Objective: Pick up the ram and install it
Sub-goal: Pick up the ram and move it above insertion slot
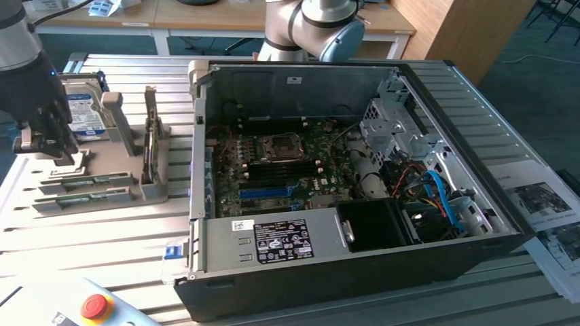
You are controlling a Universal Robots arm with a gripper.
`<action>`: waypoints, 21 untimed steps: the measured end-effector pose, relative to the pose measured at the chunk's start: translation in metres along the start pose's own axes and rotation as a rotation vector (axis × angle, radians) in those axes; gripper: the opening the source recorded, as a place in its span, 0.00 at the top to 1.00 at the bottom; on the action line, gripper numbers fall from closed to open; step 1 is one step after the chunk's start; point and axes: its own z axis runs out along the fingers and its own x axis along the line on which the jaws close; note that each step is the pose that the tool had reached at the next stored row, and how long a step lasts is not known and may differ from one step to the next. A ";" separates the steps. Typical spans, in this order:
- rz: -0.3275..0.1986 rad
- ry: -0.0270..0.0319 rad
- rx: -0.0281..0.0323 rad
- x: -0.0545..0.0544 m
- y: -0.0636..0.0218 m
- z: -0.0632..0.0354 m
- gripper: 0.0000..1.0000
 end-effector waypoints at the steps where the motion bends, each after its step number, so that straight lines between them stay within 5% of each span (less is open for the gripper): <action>1: 0.000 0.0000 0.0000 0.001 0.0001 0.0000 0.70; 21: 0.002 -0.0001 0.0001 0.008 0.0000 0.0088 0.70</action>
